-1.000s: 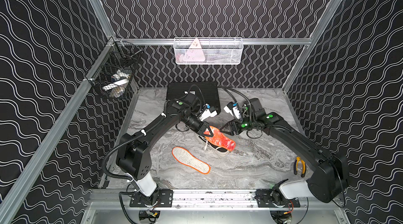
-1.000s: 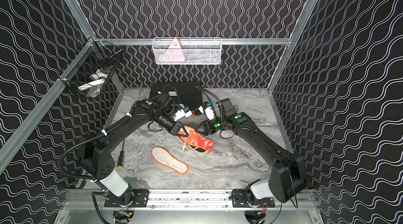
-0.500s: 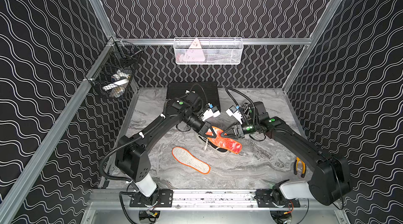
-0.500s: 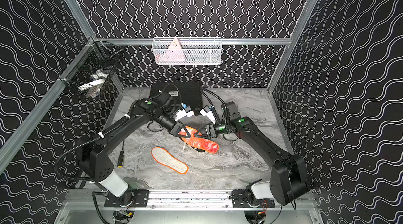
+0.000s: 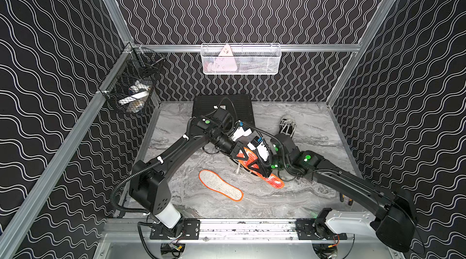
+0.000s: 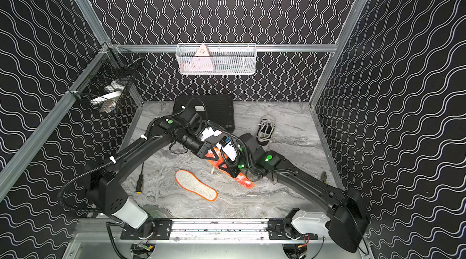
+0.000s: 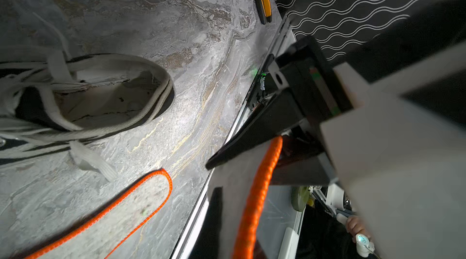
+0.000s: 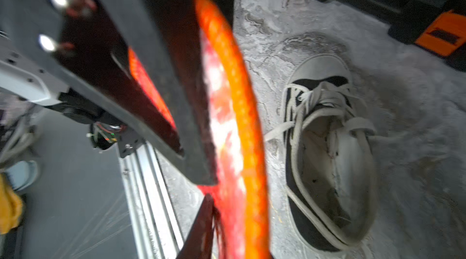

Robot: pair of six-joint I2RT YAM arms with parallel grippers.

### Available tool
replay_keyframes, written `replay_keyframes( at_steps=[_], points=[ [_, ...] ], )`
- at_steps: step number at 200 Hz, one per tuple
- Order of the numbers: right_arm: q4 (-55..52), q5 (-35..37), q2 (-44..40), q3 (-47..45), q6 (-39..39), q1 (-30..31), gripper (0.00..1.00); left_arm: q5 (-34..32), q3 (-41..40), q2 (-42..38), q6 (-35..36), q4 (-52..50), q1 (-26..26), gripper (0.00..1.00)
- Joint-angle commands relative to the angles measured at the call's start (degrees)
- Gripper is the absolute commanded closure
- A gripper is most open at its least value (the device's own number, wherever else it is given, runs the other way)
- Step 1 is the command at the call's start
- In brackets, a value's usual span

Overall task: Insert the insole into the shoe
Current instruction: Pick up the insole from the center of the board.

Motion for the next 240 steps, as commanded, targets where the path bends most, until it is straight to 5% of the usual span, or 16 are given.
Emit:
replay_keyframes(
  at_steps=[1, 74, 129, 171, 240],
  points=[
    [3.51, 14.75, -1.09, -1.38, -1.01, 2.56, 0.69, 0.02, 0.04, -0.01, -2.03, 1.56, 0.11, 1.0],
    [6.65, 17.05, -1.29, -3.44, -7.98, 5.71, 0.37, 0.02, 0.62, 2.32, -5.44, -0.09, 1.15, 1.0],
    [9.08, 16.6, -1.67, -5.16, -10.52, 6.23, 0.31, 3.6, -0.59, 1.84, -9.78, 2.98, 2.52, 1.0],
    [16.46, 22.46, -1.39, -9.04, -13.93, 8.73, 0.28, 6.2, -3.28, 0.29, -14.52, 6.15, 2.92, 1.0],
    [25.85, 35.57, 2.22, -11.09, -18.39, 11.18, 0.35, 5.07, -3.72, 0.37, -13.09, 2.34, 3.15, 1.0]
  ],
)
